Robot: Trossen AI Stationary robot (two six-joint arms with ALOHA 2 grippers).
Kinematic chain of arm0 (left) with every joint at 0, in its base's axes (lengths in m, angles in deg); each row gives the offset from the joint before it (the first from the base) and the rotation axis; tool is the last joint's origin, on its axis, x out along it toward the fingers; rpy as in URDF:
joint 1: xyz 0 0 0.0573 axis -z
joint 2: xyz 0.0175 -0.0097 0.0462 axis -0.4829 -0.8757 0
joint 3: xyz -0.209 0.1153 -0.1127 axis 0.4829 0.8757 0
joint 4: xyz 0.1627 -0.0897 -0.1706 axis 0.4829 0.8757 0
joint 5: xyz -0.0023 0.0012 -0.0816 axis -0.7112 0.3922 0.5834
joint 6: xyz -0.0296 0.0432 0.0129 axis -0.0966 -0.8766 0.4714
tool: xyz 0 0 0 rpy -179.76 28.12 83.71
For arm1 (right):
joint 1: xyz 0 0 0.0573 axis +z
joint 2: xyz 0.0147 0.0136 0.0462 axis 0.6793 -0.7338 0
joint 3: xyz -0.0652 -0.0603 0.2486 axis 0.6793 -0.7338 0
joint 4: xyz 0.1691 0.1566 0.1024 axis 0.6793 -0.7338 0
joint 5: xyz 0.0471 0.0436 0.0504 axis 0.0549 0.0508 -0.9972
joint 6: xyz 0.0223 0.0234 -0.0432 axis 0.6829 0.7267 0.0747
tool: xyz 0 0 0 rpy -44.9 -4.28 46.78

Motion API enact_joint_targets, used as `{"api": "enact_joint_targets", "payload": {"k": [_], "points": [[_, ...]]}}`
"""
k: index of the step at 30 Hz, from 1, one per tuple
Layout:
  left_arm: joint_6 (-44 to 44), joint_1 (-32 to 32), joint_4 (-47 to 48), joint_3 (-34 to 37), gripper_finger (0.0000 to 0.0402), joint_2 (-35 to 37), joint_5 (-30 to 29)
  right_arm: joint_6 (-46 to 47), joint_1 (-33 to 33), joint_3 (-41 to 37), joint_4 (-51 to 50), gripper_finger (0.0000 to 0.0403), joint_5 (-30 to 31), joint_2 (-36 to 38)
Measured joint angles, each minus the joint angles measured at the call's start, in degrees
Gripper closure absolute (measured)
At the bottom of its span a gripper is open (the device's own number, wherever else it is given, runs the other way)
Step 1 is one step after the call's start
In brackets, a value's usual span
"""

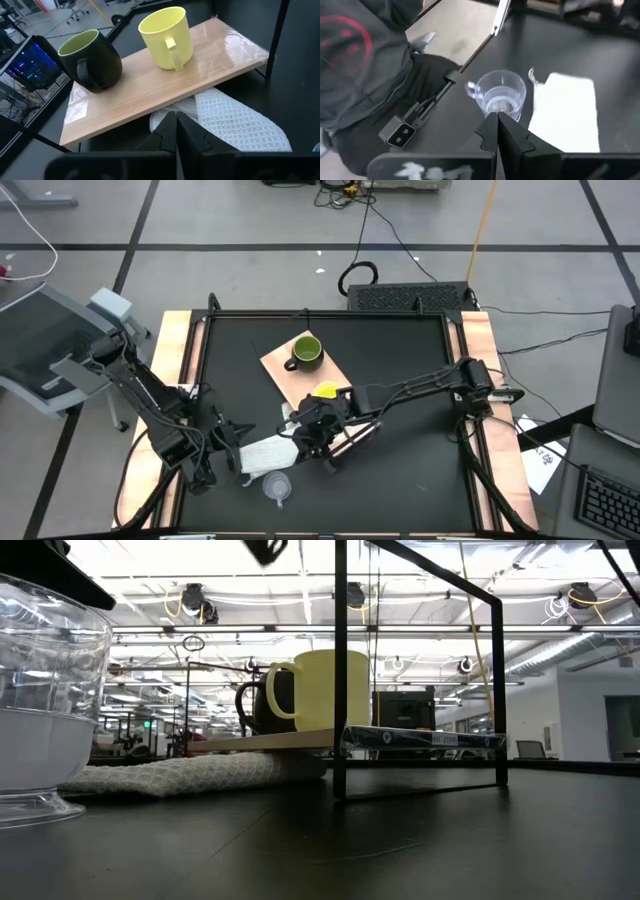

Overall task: Stack small to large cups/mugs on shelf
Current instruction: Put the transparent mug on the shelf

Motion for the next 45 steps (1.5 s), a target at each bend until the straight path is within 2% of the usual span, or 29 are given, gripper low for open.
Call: {"api": "enact_joint_targets", "payload": {"k": [5,13,20,30,32,38,45], "points": [[0.04,-0.33,-0.04,0.00,0.0382,0.00,-0.01,0.06,0.15,-0.04,0.38,0.0403,-0.51,-1.94],[0.06,-0.26,-0.04,0.00,0.0399,-0.02,0.21,-1.80,1.45,-0.06,2.45,0.0403,-0.78,-1.90],[0.08,-0.28,-0.04,0.00,0.0380,-0.02,0.45,-3.25,2.24,-0.06,2.74,0.0403,-0.32,-1.90],[-0.01,-0.26,0.13,0.00,0.0378,-0.04,2.20,-5.48,3.78,-0.06,5.12,0.0403,0.01,-1.77],[-0.01,-0.27,0.20,0.00,0.0378,-0.04,2.21,-4.50,3.84,-0.08,3.20,0.0403,2.97,-1.05],[0.22,-0.28,0.00,0.00,0.0389,-0.04,2.34,-5.87,5.83,-0.06,-7.44,0.0403,23.78,5.93],[-0.33,-0.37,-4.88,-0.02,0.0399,-0.16,7.49,-4.25,11.12,-2.88,-10.70,0.0403,37.39,14.42]]}}
